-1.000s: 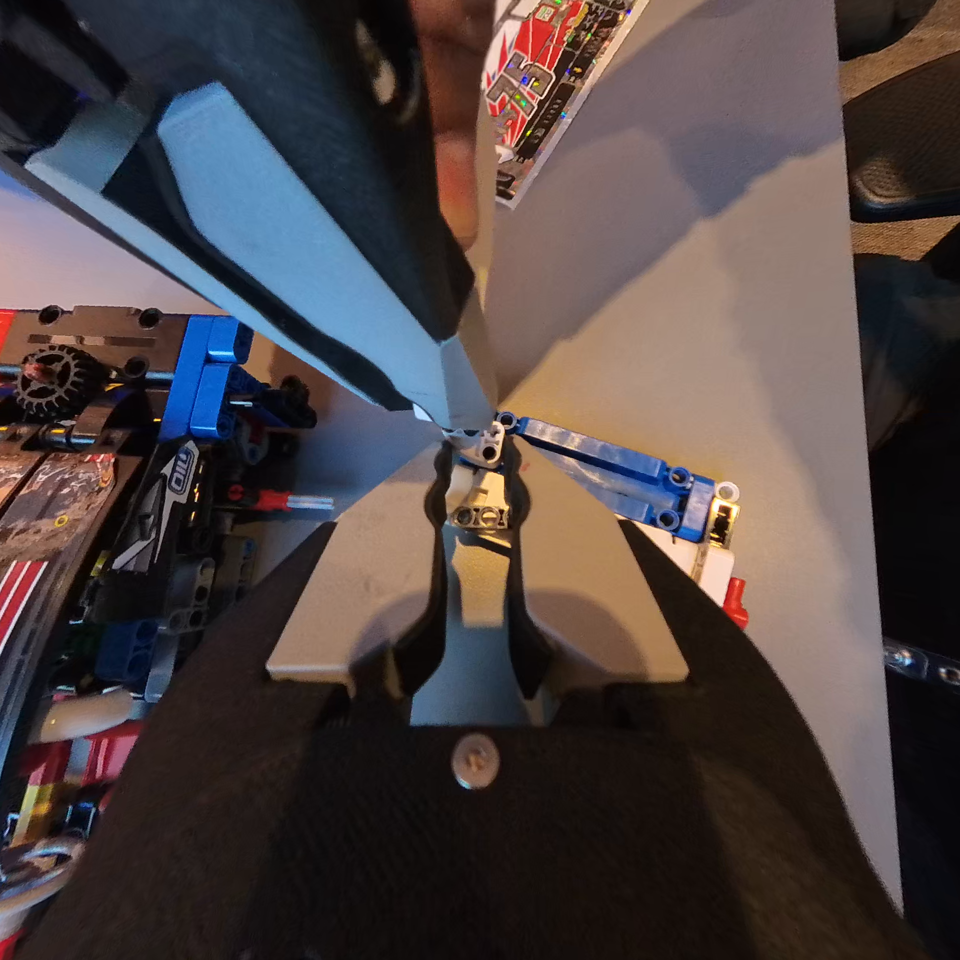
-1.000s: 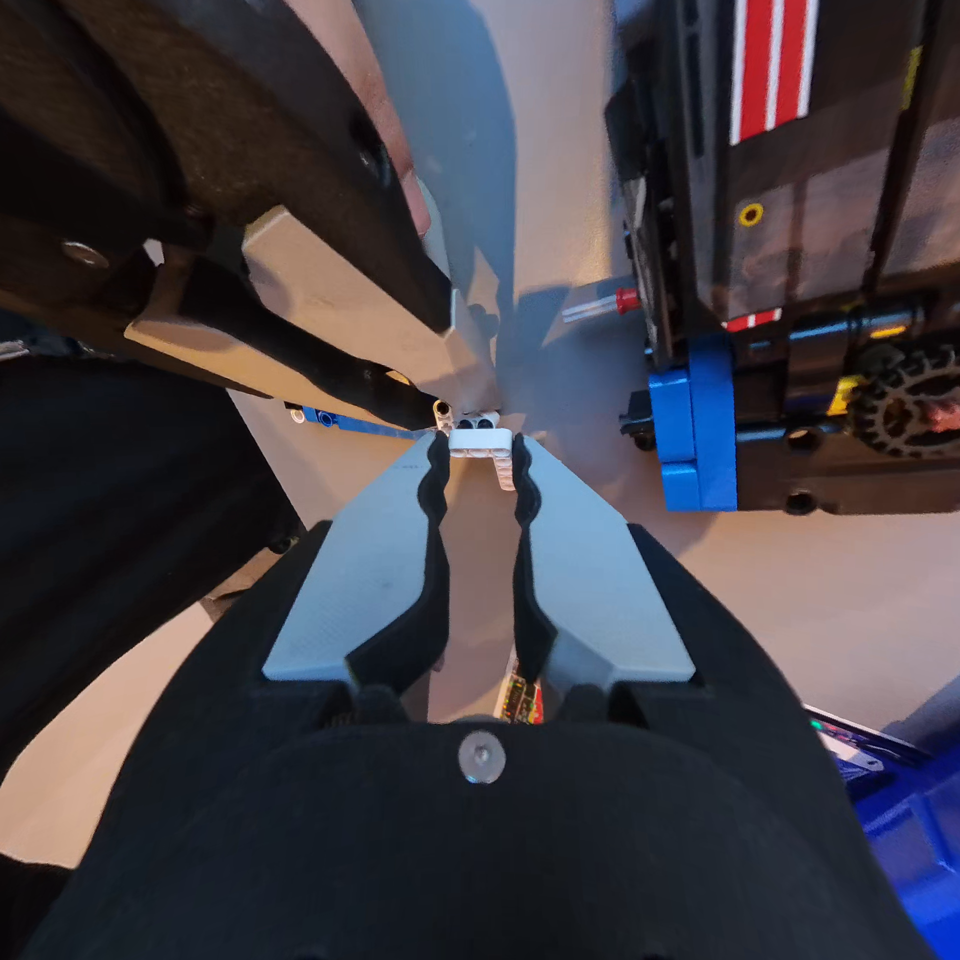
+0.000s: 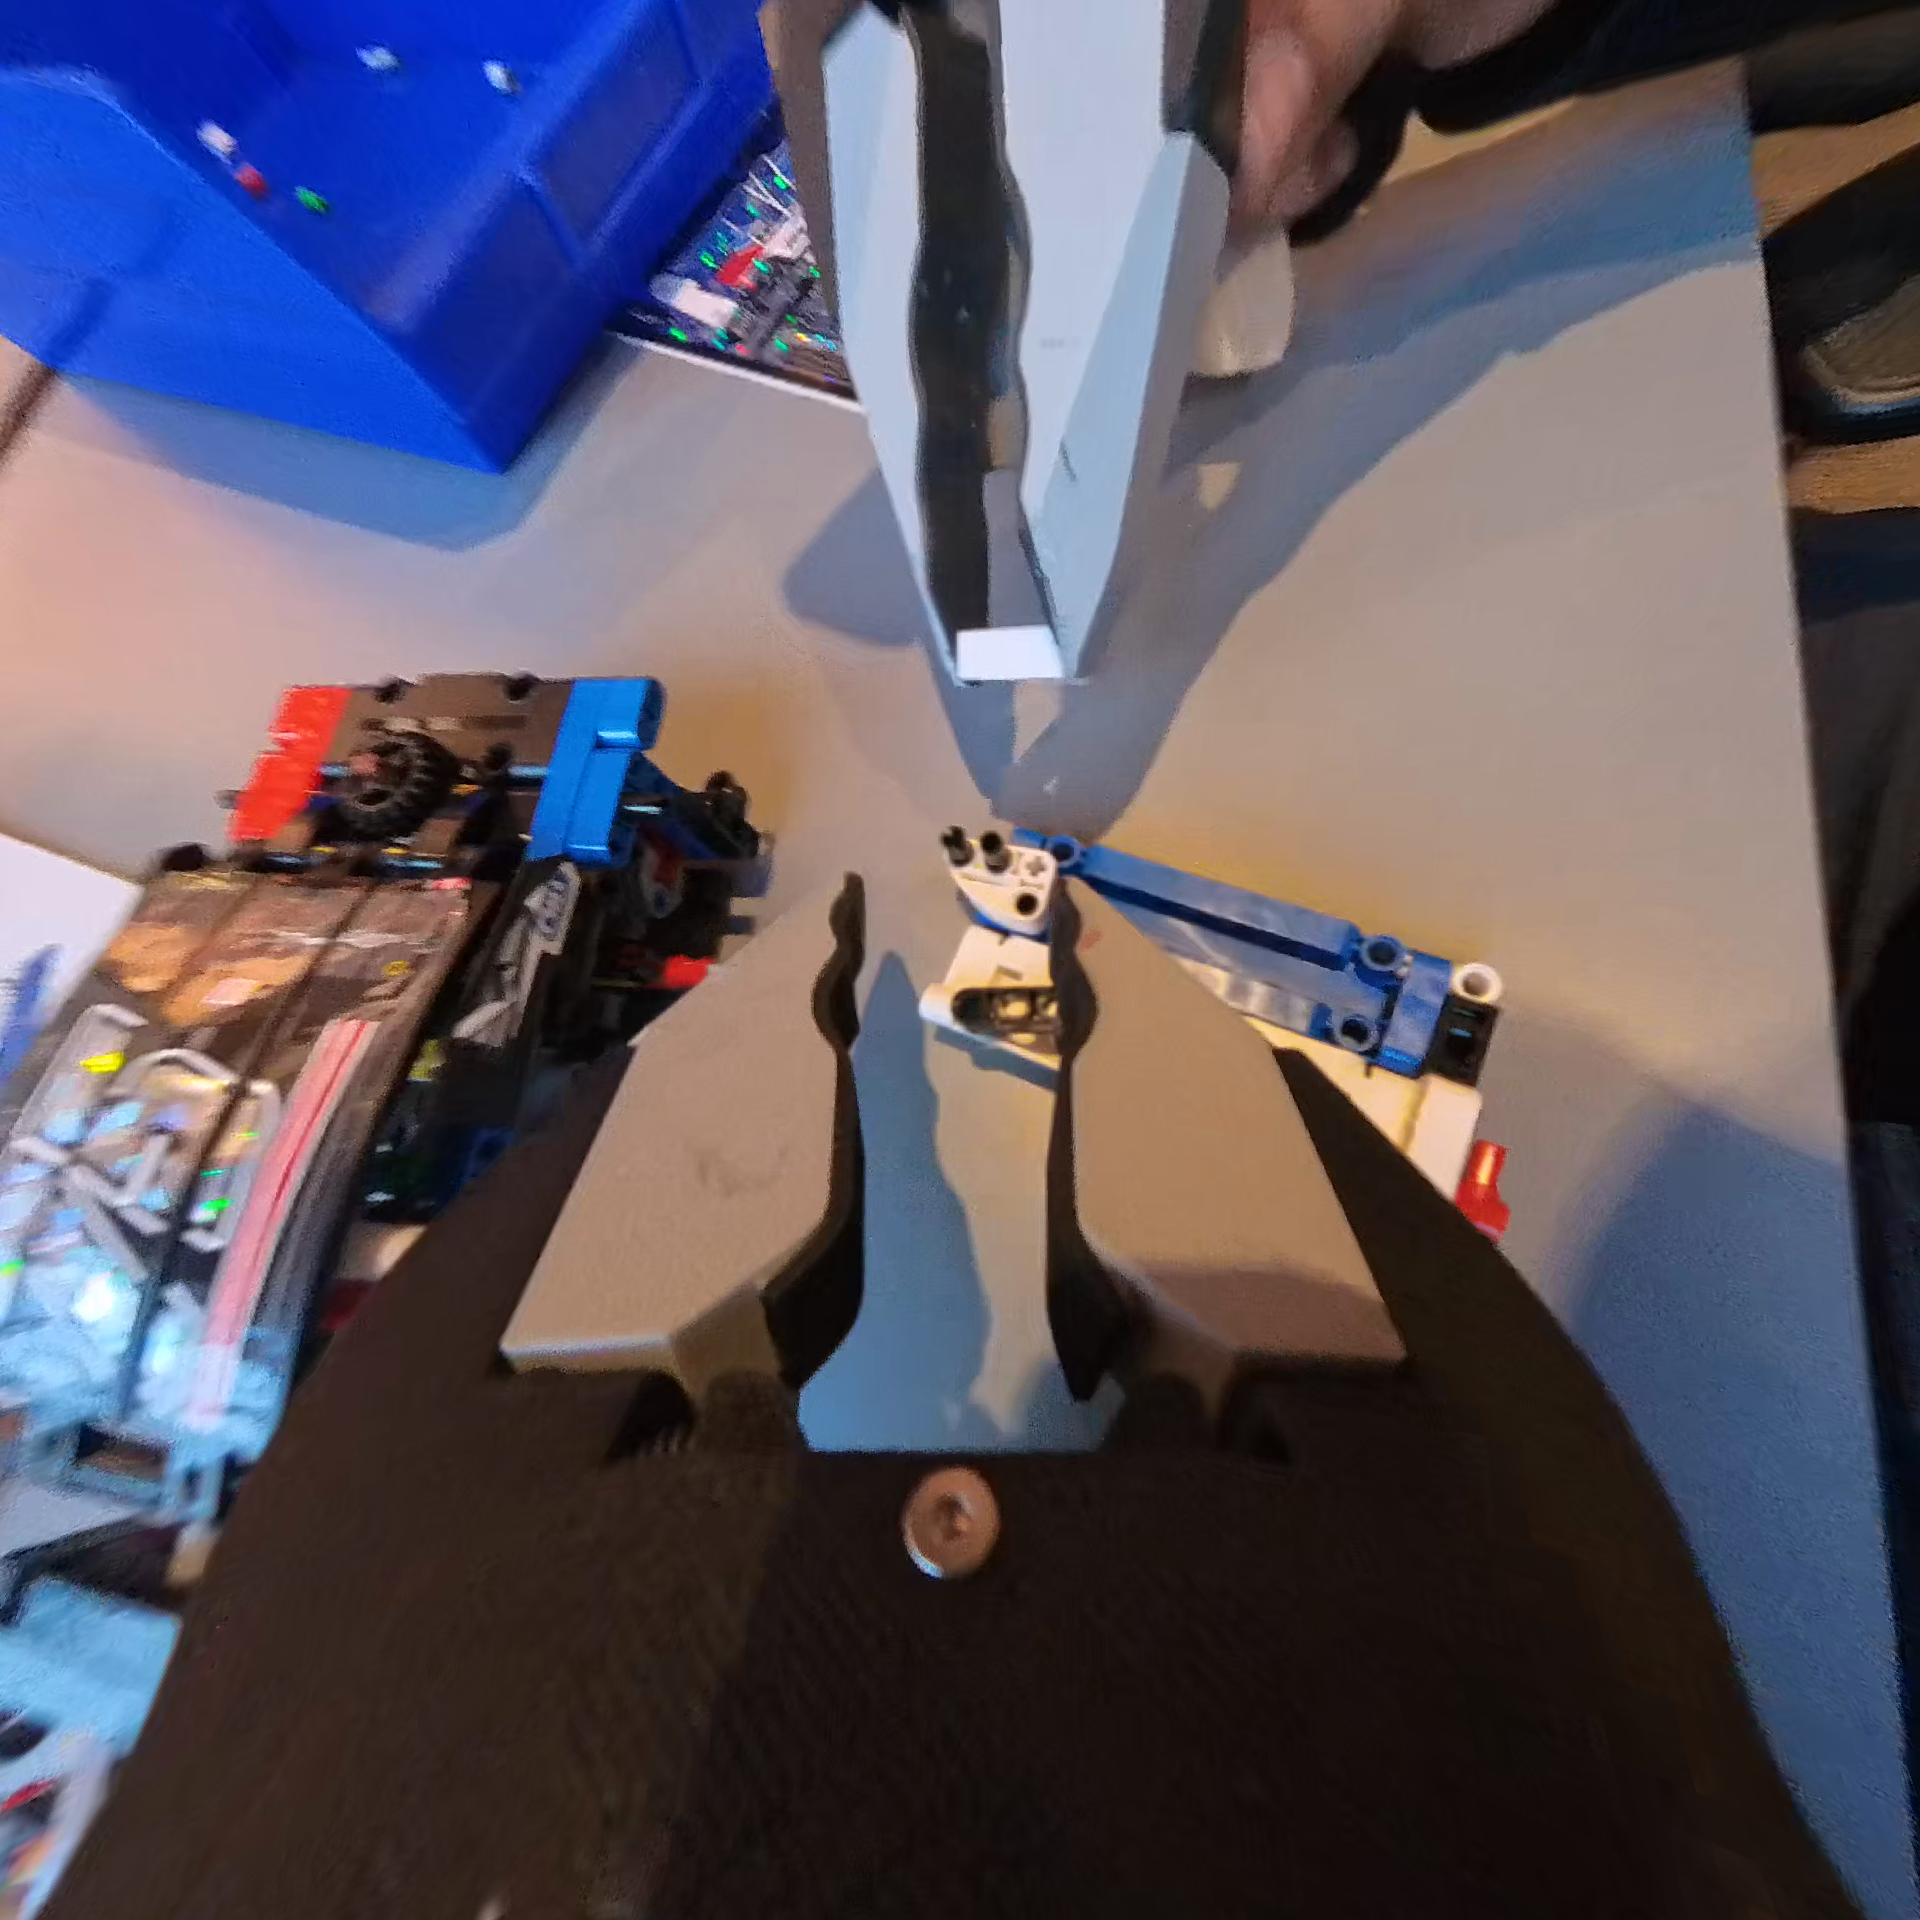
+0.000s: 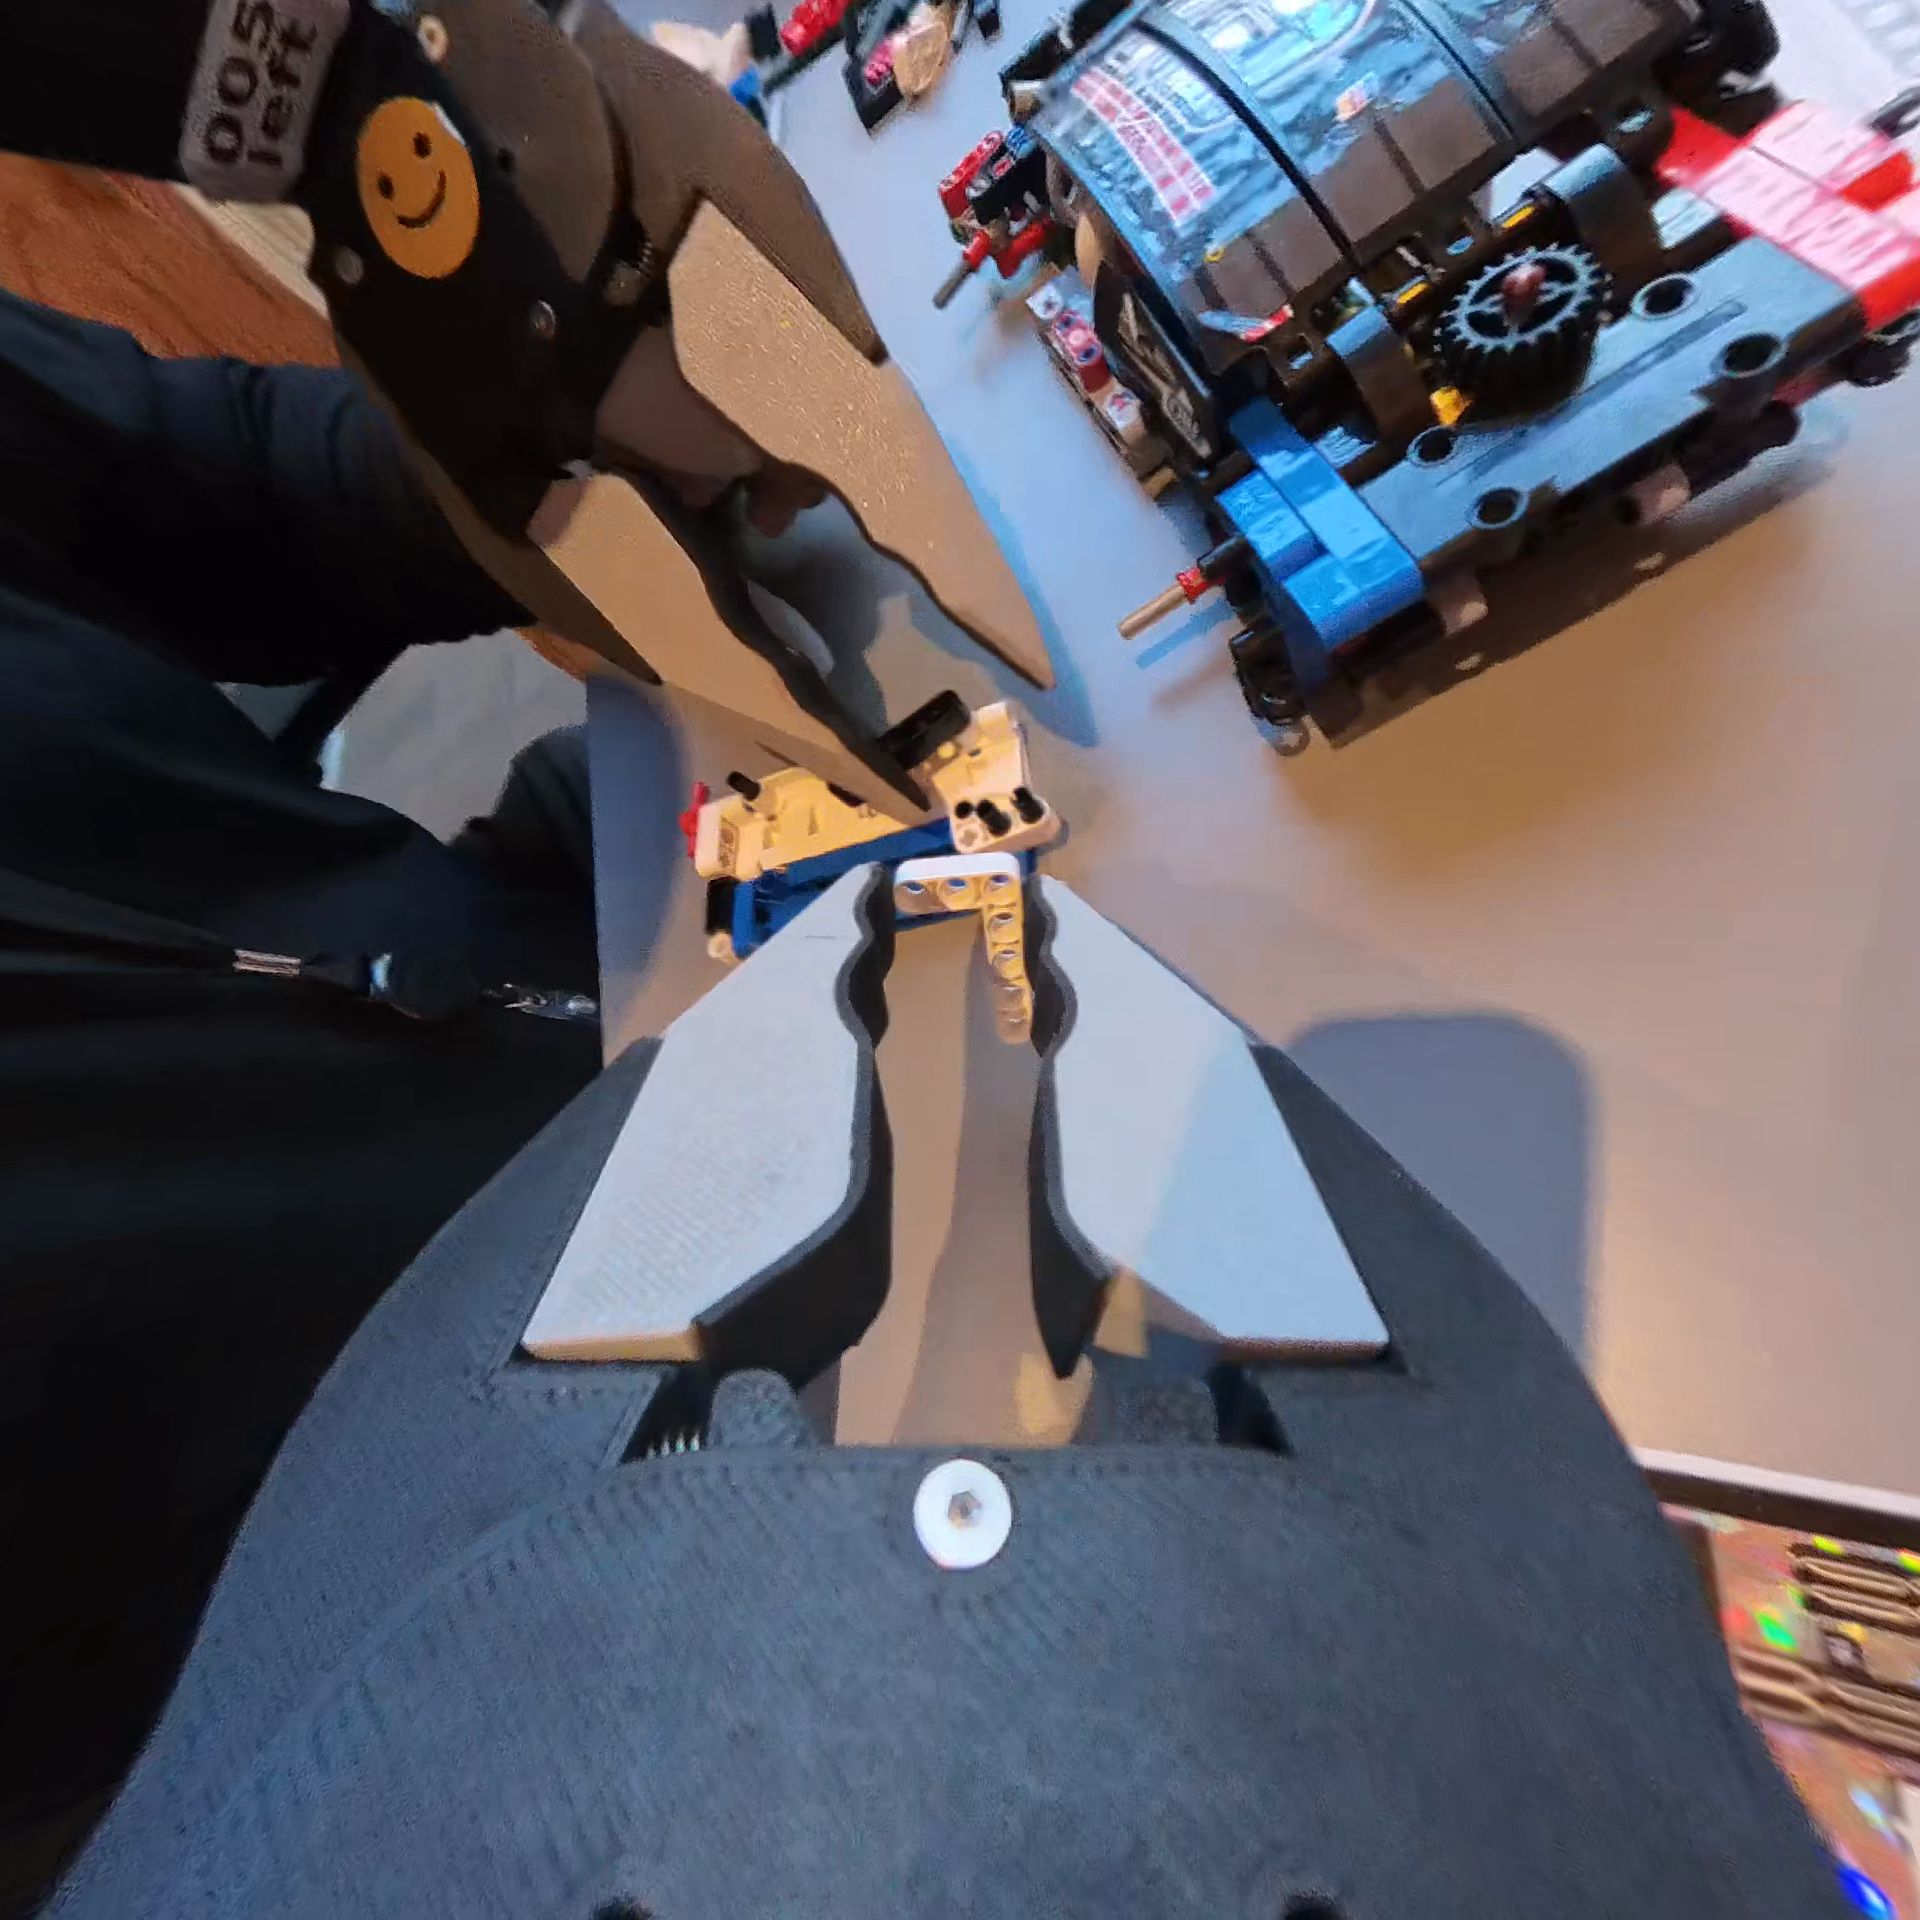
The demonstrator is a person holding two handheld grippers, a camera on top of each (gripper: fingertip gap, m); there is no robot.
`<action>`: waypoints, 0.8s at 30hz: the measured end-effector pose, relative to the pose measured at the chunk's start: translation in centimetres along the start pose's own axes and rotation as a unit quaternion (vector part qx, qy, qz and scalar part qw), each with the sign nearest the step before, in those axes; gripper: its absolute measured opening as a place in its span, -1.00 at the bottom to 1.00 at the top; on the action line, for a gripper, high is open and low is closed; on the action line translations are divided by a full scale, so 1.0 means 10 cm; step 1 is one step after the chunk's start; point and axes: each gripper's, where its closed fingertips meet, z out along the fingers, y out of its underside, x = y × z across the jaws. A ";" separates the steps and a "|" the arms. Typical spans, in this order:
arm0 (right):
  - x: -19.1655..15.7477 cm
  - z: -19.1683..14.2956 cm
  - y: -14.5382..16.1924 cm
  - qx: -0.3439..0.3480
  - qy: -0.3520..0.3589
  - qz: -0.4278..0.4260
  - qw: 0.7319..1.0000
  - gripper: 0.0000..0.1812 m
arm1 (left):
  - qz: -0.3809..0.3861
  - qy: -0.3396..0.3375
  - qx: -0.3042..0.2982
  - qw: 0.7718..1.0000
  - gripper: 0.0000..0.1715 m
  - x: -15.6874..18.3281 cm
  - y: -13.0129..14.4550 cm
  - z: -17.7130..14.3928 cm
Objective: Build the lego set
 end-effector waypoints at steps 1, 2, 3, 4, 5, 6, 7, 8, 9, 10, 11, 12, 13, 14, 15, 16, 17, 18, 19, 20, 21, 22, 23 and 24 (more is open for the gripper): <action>-0.02 0.00 0.00 0.011 -0.014 0.006 1.000 -0.76 | 0.015 -0.021 0.003 1.000 -0.62 -0.03 -0.04 -0.03; -0.04 0.01 -0.02 0.023 -0.026 0.011 0.999 -0.76 | 0.032 -0.041 0.006 0.999 -0.63 -0.05 -0.08 -0.04; -0.05 0.01 -0.02 0.033 -0.033 0.013 0.999 -0.76 | 0.050 -0.058 0.007 0.997 -0.64 -0.05 -0.13 -0.05; -0.05 0.02 -0.03 0.038 -0.040 0.015 0.998 -0.76 | 0.069 -0.074 0.007 0.995 -0.64 -0.04 -0.16 -0.05; -0.06 0.02 -0.03 0.042 -0.048 0.017 0.998 -0.76 | 0.091 -0.089 0.005 0.992 -0.66 -0.03 -0.19 -0.03; -0.07 0.02 -0.04 0.047 -0.056 0.017 0.997 -0.76 | 0.115 -0.106 0.001 0.988 -0.68 -0.02 -0.22 -0.01; -0.09 0.01 -0.05 0.053 -0.066 0.018 0.996 -0.76 | 0.139 -0.124 0.000 0.983 -0.70 -0.02 -0.24 0.00; -0.11 0.00 -0.06 0.058 -0.079 0.020 0.995 -0.76 | 0.163 -0.139 -0.001 0.977 -0.73 -0.01 -0.27 0.01; -0.14 0.00 -0.07 0.062 -0.094 0.024 0.993 -0.76 | 0.185 -0.155 -0.001 0.970 -0.77 0.00 -0.31 0.02; -0.16 -0.01 -0.08 0.065 -0.106 0.029 0.992 -0.76 | 0.206 -0.166 0.001 0.964 -0.82 0.02 -0.35 0.02; -0.18 -0.01 -0.09 0.071 -0.116 0.033 0.990 -0.76 | 0.228 -0.171 0.001 0.959 -0.87 0.05 -0.37 0.03; -0.19 -0.02 -0.11 0.078 -0.123 0.038 0.989 -0.76 | 0.246 -0.175 -0.004 0.953 -0.89 0.07 -0.39 0.05; -0.19 -0.04 -0.12 0.084 -0.128 0.044 0.987 -0.76 | 0.257 -0.184 -0.006 0.949 -0.89 0.07 -0.40 0.06; -0.18 -0.05 -0.13 0.088 -0.133 0.049 0.986 -0.76 | 0.265 -0.191 -0.007 0.945 -0.89 0.06 -0.41 0.06; -0.18 -0.07 -0.13 0.093 -0.138 0.055 0.985 -0.76 | 0.269 -0.196 -0.006 0.943 -0.89 0.06 -0.42 0.07; -0.18 -0.08 -0.14 0.099 -0.143 0.060 0.983 -0.76 | 0.269 -0.199 -0.005 0.942 -0.90 0.05 -0.43 0.06; -0.18 -0.08 -0.14 0.105 -0.147 0.067 0.981 -0.76 | 0.266 -0.203 -0.003 0.942 -0.90 0.05 -0.43 0.06; -0.18 -0.09 -0.15 0.111 -0.152 0.074 0.979 -0.76 | 0.261 -0.208 -0.001 0.943 -0.91 0.04 -0.44 0.05; -0.17 -0.10 -0.17 0.117 -0.155 0.081 0.977 -0.76 | 0.257 -0.216 -0.001 0.942 -0.94 0.03 -0.43 0.05; -0.15 -0.11 -0.18 0.124 -0.155 0.088 0.976 -0.76 | 0.255 -0.231 -0.003 0.939 -1.00 -0.01 -0.43 0.03; -0.14 -0.11 -0.19 0.131 -0.155 0.095 0.975 -0.76 | 0.256 -0.246 -0.003 0.935 -1.00 -0.05 -0.43 0.02; -0.14 -0.11 -0.20 0.135 -0.156 0.099 0.973 -0.76 | 0.254 -0.244 -0.004 0.936 -1.00 -0.06 -0.42 0.02; -0.14 -0.09 -0.20 0.134 -0.156 0.102 0.973 -0.76 | 0.248 -0.238 -0.007 0.939 -1.00 -0.05 -0.41 0.03; -0.13 -0.06 -0.18 0.126 -0.150 0.100 0.975 -0.77 | 0.243 -0.233 -0.011 0.942 -1.00 -0.06 -0.39 0.04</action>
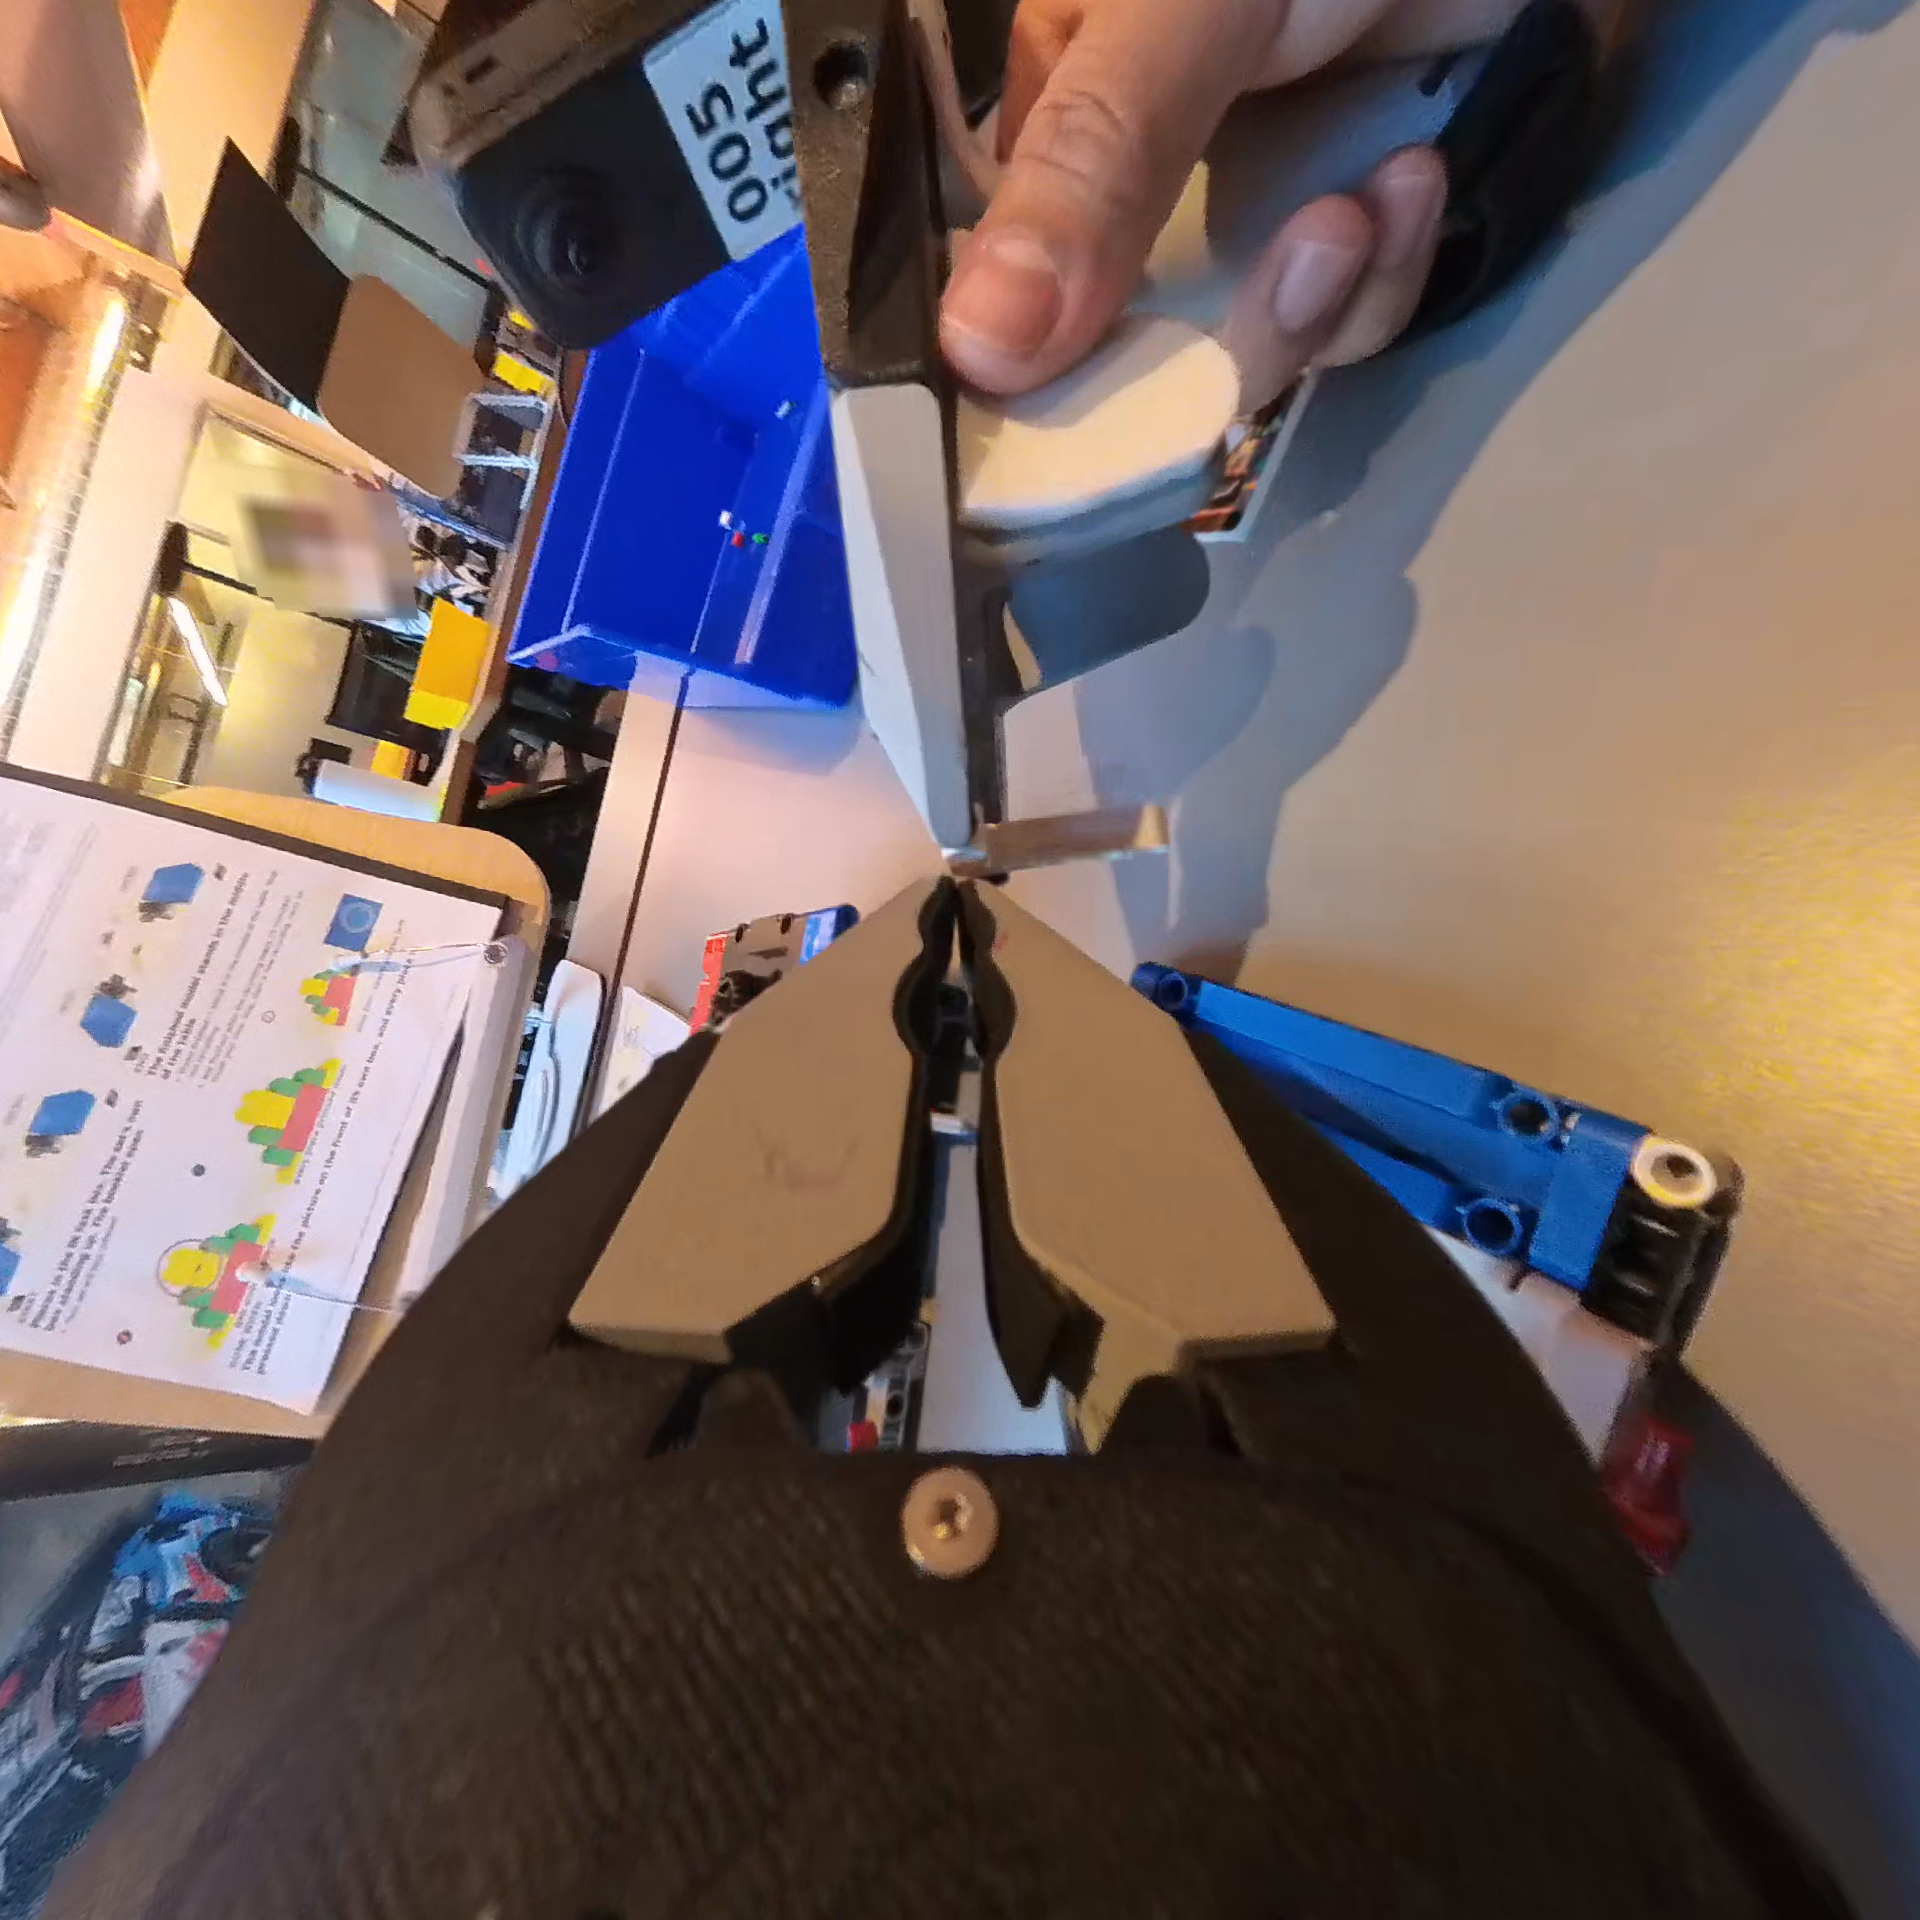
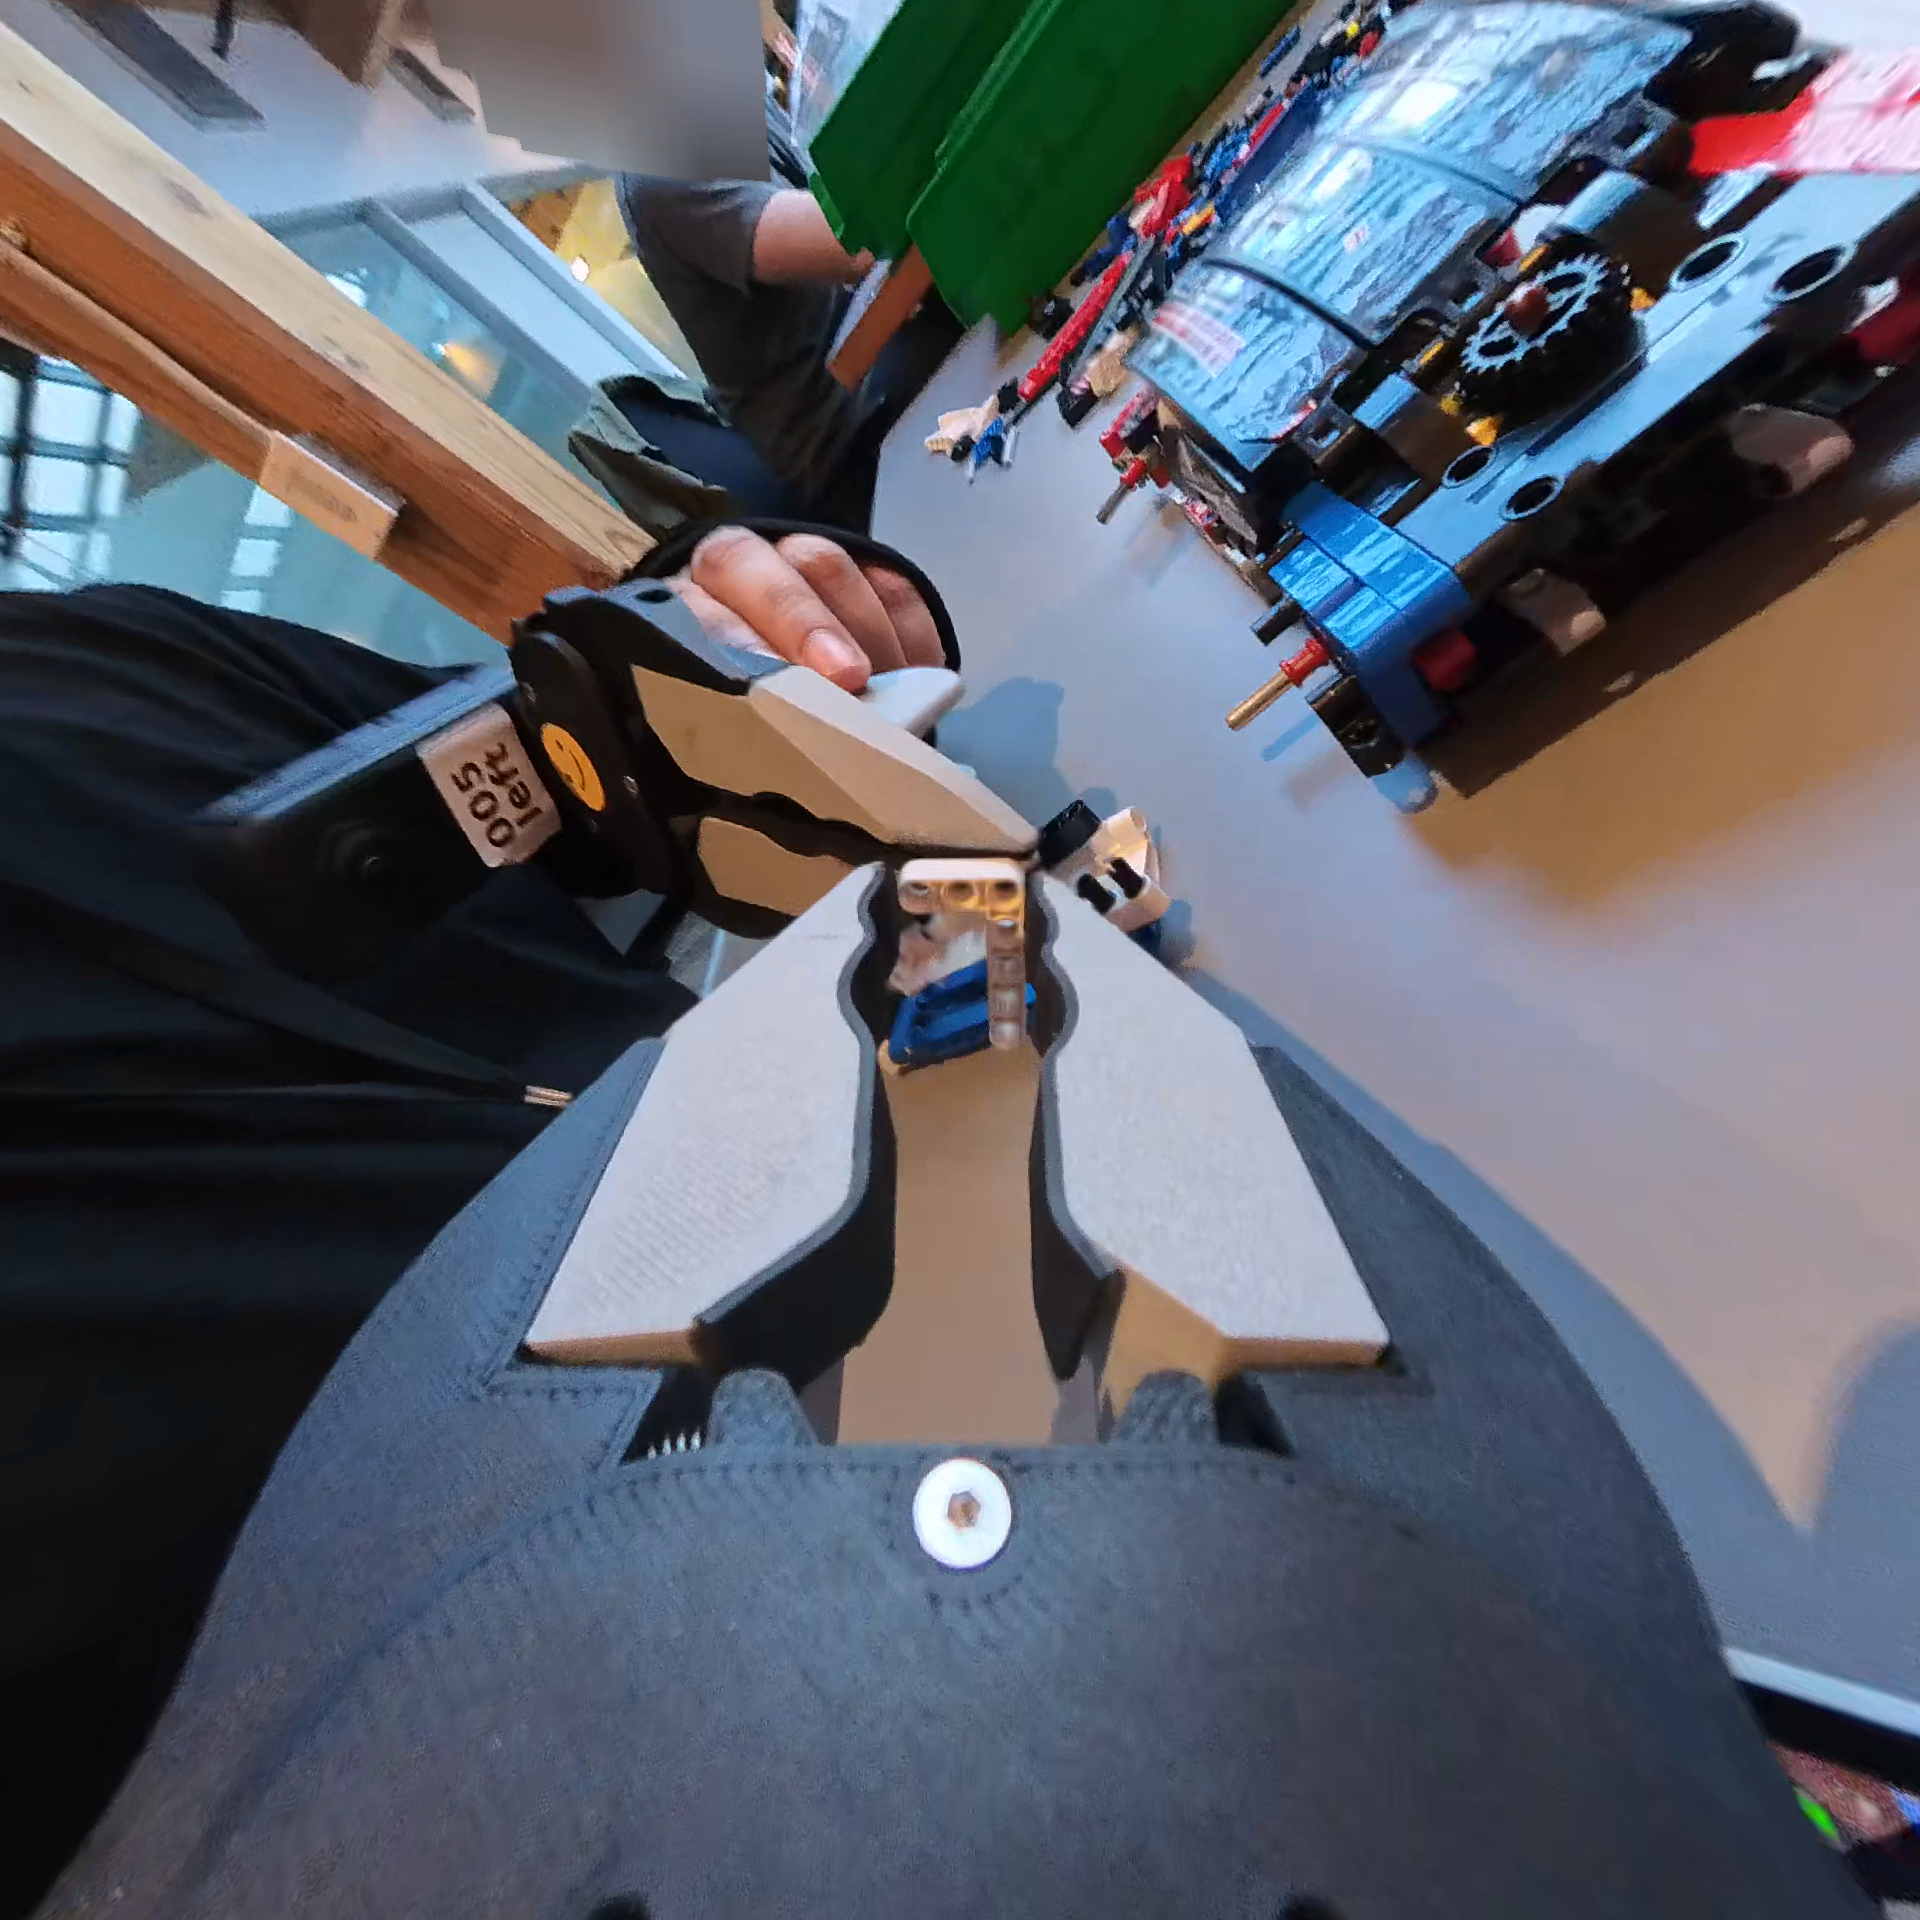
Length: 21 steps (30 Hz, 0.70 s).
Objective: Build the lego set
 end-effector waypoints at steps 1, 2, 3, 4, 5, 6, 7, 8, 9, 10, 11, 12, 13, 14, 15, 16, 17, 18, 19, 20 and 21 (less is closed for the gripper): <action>0.04 0.01 0.03 -0.010 0.019 -0.007 1.000 -0.77 | -0.005 0.005 -0.002 1.000 -1.00 0.01 0.01 0.00; 0.10 -0.01 0.06 -0.022 0.046 -0.019 0.999 -0.77 | -0.013 0.013 -0.002 1.000 -1.00 0.02 0.03 0.00; 0.14 -0.04 0.08 -0.032 0.071 -0.033 0.996 -0.76 | -0.026 0.026 -0.006 0.999 -1.00 0.04 0.05 -0.02; 0.17 -0.07 0.09 -0.041 0.095 -0.047 0.993 -0.76 | -0.044 0.041 -0.012 0.998 -1.00 0.07 0.09 -0.03; 0.20 -0.11 0.11 -0.054 0.121 -0.061 0.989 -0.76 | -0.065 0.055 -0.018 0.996 -1.00 0.08 0.14 -0.06; 0.23 -0.13 0.14 -0.070 0.145 -0.075 0.984 -0.77 | -0.090 0.071 -0.021 0.993 -0.97 0.10 0.18 -0.08; 0.26 -0.15 0.18 -0.088 0.166 -0.086 0.978 -0.76 | -0.116 0.085 -0.027 0.989 -0.86 0.12 0.21 -0.10; 0.30 -0.15 0.21 -0.105 0.187 -0.097 0.972 -0.76 | -0.142 0.096 -0.035 0.985 -0.84 0.13 0.24 -0.12; 0.33 -0.15 0.25 -0.119 0.203 -0.109 0.966 -0.76 | -0.161 0.105 -0.039 0.981 -0.80 0.13 0.26 -0.13; 0.34 -0.13 0.27 -0.132 0.214 -0.120 0.961 -0.76 | -0.175 0.112 -0.039 0.977 -0.78 0.14 0.26 -0.13; 0.37 -0.11 0.30 -0.144 0.225 -0.127 0.955 -0.76 | -0.184 0.120 -0.039 0.975 -0.77 0.15 0.27 -0.12; 0.41 -0.11 0.33 -0.159 0.238 -0.133 0.949 -0.76 | -0.190 0.128 -0.042 0.973 -0.75 0.16 0.27 -0.12; 0.45 -0.10 0.37 -0.174 0.252 -0.141 0.942 -0.76 | -0.195 0.138 -0.046 0.970 -0.74 0.18 0.29 -0.11; 0.46 -0.08 0.37 -0.177 0.259 -0.152 0.937 -0.76 | -0.202 0.147 -0.050 0.967 -0.74 0.20 0.30 -0.09; 0.47 -0.07 0.37 -0.181 0.265 -0.160 0.933 -0.76 | -0.212 0.160 -0.053 0.963 -0.74 0.23 0.31 -0.08; 0.47 -0.06 0.37 -0.184 0.269 -0.165 0.931 -0.76 | -0.221 0.178 -0.056 0.957 -0.74 0.29 0.31 -0.08; 0.47 -0.06 0.37 -0.186 0.271 -0.169 0.929 -0.76 | -0.230 0.192 -0.063 0.952 -0.74 0.33 0.32 -0.07; 0.46 -0.06 0.38 -0.188 0.271 -0.172 0.928 -0.76 | -0.236 0.200 -0.069 0.948 -0.73 0.35 0.34 -0.05; 0.45 -0.06 0.38 -0.188 0.267 -0.176 0.929 -0.75 | -0.239 0.206 -0.074 0.946 -0.74 0.37 0.35 -0.04; 0.43 -0.06 0.38 -0.185 0.262 -0.177 0.930 -0.71 | -0.241 0.211 -0.077 0.944 -0.76 0.39 0.37 -0.03; 0.42 -0.06 0.38 -0.182 0.256 -0.177 0.933 -0.68 | -0.246 0.214 -0.074 0.942 -0.79 0.39 0.36 -0.03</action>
